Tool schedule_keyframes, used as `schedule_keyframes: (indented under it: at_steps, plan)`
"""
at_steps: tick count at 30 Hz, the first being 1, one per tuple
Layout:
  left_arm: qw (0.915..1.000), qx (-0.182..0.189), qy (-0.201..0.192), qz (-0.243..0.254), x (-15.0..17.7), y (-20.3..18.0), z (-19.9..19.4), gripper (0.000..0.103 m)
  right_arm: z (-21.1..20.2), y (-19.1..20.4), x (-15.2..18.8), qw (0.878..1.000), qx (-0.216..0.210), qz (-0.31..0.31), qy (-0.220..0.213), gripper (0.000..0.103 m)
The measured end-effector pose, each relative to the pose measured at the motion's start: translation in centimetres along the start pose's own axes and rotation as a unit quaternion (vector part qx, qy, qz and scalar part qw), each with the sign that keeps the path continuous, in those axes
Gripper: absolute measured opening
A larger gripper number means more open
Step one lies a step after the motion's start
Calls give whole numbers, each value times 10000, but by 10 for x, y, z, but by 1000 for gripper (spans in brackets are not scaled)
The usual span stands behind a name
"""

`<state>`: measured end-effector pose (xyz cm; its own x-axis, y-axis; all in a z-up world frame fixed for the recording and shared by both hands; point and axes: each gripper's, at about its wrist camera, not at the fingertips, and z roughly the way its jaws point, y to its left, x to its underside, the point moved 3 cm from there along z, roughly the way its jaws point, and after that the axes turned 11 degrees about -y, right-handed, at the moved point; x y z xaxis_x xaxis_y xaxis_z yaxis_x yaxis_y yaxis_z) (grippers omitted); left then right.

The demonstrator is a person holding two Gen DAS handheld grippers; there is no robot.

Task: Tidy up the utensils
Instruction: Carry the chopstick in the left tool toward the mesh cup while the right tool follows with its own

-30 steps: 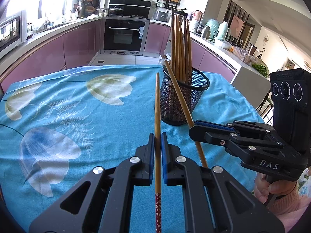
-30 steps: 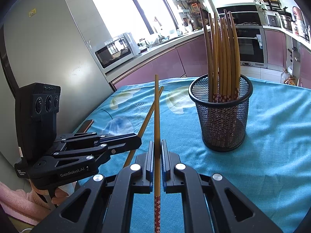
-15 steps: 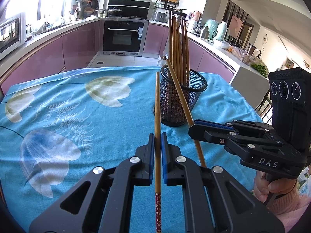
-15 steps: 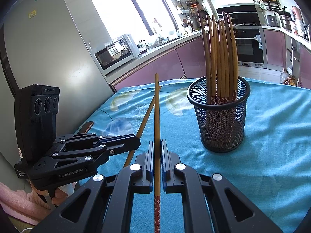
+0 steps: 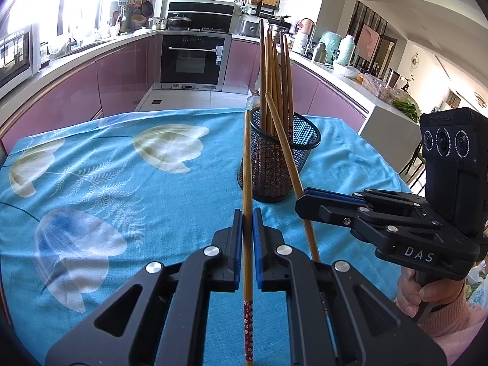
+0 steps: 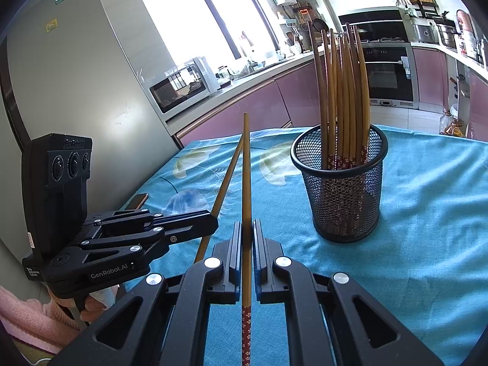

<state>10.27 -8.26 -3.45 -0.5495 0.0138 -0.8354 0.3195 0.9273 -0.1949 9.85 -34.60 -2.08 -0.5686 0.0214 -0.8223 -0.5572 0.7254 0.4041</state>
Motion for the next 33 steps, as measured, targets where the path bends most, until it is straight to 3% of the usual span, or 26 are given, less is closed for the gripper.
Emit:
schedule_keyframes:
  at_steps: [33]
  plan:
    - [10000, 26, -27, 30, -1, -6, -1, 7, -2, -1, -1, 9999, 15, 85, -109, 6]
